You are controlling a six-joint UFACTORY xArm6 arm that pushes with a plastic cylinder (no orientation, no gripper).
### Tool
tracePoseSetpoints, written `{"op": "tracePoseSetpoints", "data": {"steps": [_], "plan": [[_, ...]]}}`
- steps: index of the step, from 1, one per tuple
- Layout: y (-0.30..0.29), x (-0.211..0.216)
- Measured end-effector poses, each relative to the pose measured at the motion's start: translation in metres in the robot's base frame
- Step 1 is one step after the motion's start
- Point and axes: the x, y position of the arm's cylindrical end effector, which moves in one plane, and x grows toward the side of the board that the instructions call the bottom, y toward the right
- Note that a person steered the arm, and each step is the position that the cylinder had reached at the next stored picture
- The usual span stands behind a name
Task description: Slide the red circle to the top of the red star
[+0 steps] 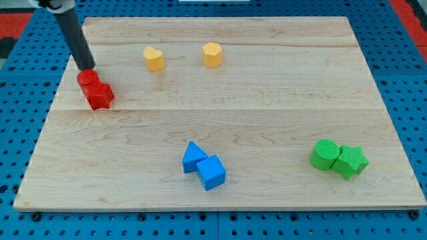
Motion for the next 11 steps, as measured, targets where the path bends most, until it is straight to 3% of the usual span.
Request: {"op": "tracePoseSetpoints", "data": {"steps": [4,5,10,11], "plan": [[-0.013,0.045],[0.013,0.049],[0.008,0.034],[0.033,0.034]]}}
